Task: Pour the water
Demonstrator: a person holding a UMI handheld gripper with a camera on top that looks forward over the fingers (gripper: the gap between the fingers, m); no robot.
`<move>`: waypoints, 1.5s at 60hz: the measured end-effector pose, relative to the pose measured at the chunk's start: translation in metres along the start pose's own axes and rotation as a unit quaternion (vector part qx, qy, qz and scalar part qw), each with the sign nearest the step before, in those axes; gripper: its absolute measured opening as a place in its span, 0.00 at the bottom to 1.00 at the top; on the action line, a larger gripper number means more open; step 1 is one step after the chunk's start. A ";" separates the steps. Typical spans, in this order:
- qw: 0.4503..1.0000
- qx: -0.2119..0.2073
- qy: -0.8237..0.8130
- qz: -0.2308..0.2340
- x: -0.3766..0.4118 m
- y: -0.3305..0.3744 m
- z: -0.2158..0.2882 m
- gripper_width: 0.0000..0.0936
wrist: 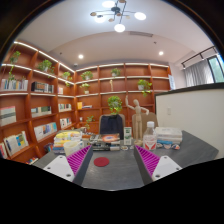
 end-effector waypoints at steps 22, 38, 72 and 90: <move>0.996 0.043 0.015 -0.077 -0.155 -0.078 -0.057 0.93; 0.995 0.046 0.037 -0.087 -0.199 -0.158 -0.063 0.93; 0.994 0.033 0.080 -0.070 -0.196 -0.195 -0.055 0.39; 0.904 0.065 0.418 -0.058 -0.107 -0.221 -0.024 0.39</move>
Point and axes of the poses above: the point between the fingertips, and its own axes, seen from behind it with the camera up: x to the left, z up, y backward, against the way the camera looks, the point moved 9 cm from there along y, backward, against the way the camera looks, and after that the axes turned 8 degrees about z, right-handed, at the moved point
